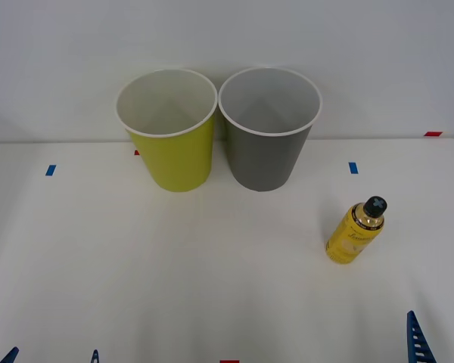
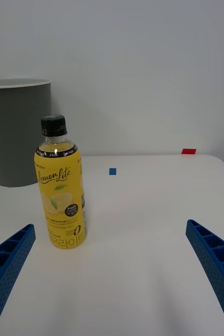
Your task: Put cans in the gray bin and PET bottles in the light green bin.
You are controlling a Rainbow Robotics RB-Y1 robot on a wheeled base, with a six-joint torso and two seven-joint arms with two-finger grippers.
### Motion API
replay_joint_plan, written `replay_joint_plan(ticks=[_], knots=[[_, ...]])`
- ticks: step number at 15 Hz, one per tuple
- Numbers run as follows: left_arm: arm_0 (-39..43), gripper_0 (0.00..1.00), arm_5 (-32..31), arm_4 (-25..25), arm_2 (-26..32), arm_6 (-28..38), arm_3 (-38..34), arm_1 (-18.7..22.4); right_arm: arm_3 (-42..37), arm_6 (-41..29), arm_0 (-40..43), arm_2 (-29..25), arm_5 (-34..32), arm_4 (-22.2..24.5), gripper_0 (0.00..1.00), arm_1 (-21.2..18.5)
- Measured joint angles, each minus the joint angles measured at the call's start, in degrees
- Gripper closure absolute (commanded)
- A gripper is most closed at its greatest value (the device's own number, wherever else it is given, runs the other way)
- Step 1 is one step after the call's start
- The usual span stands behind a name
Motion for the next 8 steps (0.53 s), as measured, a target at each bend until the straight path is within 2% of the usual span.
replay_joint_plan(ticks=[8], knots=[[0.0,0.0,0.0,0.0,0.0,0.0,0.0,0.0,0.0,0.0,0.0,0.0,0.0,0.0,0.0,0.0]])
